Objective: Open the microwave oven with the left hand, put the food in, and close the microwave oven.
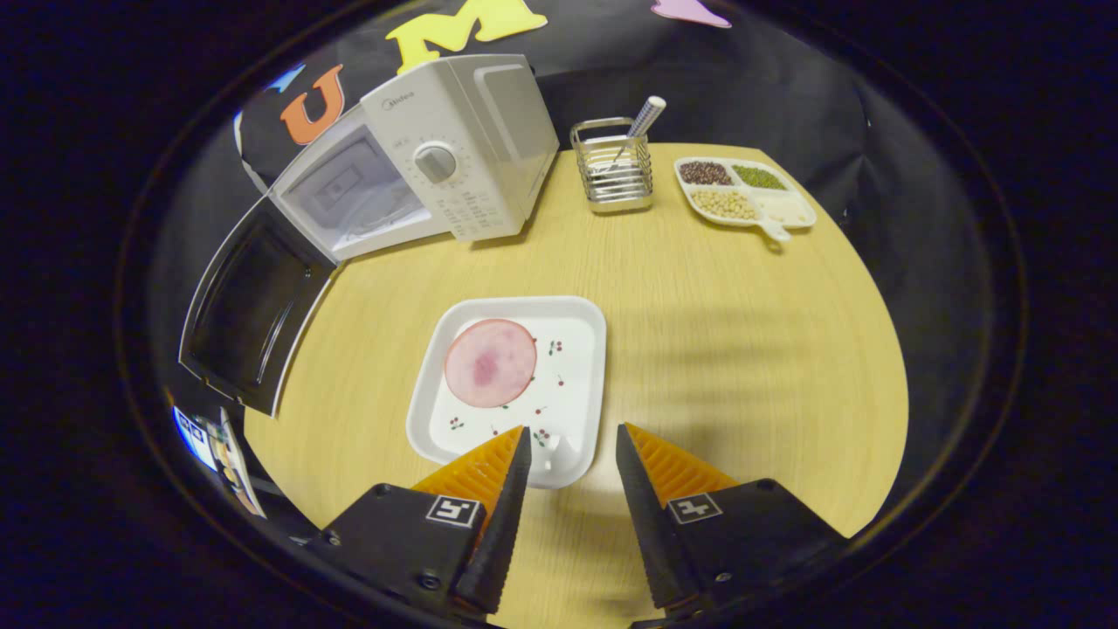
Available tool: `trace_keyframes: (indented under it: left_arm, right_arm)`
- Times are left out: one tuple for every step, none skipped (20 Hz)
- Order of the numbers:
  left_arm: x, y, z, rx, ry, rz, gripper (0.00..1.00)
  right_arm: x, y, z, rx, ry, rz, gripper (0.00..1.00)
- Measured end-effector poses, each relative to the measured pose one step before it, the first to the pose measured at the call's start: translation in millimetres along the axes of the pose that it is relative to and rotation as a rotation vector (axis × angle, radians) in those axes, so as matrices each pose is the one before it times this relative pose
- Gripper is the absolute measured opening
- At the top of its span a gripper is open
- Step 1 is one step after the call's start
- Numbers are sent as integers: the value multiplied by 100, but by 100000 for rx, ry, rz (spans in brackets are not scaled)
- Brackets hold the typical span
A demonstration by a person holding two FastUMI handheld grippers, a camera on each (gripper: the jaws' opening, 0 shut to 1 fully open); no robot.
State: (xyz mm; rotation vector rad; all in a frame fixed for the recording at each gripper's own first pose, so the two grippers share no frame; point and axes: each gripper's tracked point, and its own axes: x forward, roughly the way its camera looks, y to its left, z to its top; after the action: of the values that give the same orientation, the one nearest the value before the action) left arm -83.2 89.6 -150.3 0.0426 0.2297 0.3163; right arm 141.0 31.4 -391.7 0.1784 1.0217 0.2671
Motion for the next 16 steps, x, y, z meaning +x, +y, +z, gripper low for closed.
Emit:
trace_keyframes:
  left_arm:
    - [-183,-309,128,823,944,1886,95]
    - [-154,-181,-185,51,1287,1619,95]
    - [-330,-213,139,-352,684,1424,95]
    - [-399,-206,48,-374,755,1404,95]
    - [-395,-177,-36,-157,819,1274,95]
    - [-363,-110,-72,157,436,1203,95]
    - [-250,-182,-115,406,678,994,95]
    - [-323,-125,-39,387,743,946,95]
    - [-244,-20,-166,120,761,916,95]
    - [-322,52,-218,-160,750,1099,95]
    - [-274,-59,-109,-449,501,920,95]
    - [-127,-109,3,-484,11,909,95]
    - [-315,-213,44,-404,-168,275,95]
    - [-167,-319,-127,29,-163,-169,95]
    - [-105,-332,40,392,-400,-245,95]
    - [-92,-293,-59,639,-424,-623,95]
  right_arm:
    - [412,98,-192,897,2361,1943,62]
    - [519,-30,-131,712,2112,1062,46]
    - [273,15,-101,580,1399,1377,43]
    - [27,68,204,514,-45,824,48]
    - [280,-330,-10,-176,2398,-378,46]
    - [-149,-293,108,-230,1075,-1622,40]
    - [56,-325,-165,197,2991,-1169,35]
    - [-74,-359,7,1135,2179,-2163,22]
    - [118,-266,144,2292,1269,-2370,17]
    - [-165,-40,-62,1528,1635,-992,10]
    - [75,31,7,203,1063,-505,10]
    - [37,-63,107,-134,784,-395,8]
    - [11,36,15,-191,49,-289,7]
    - [6,-35,1,548,-429,26,7]
    - [44,-3,28,1118,-409,360,6]
    - [-49,14,11,1131,-284,734,5]
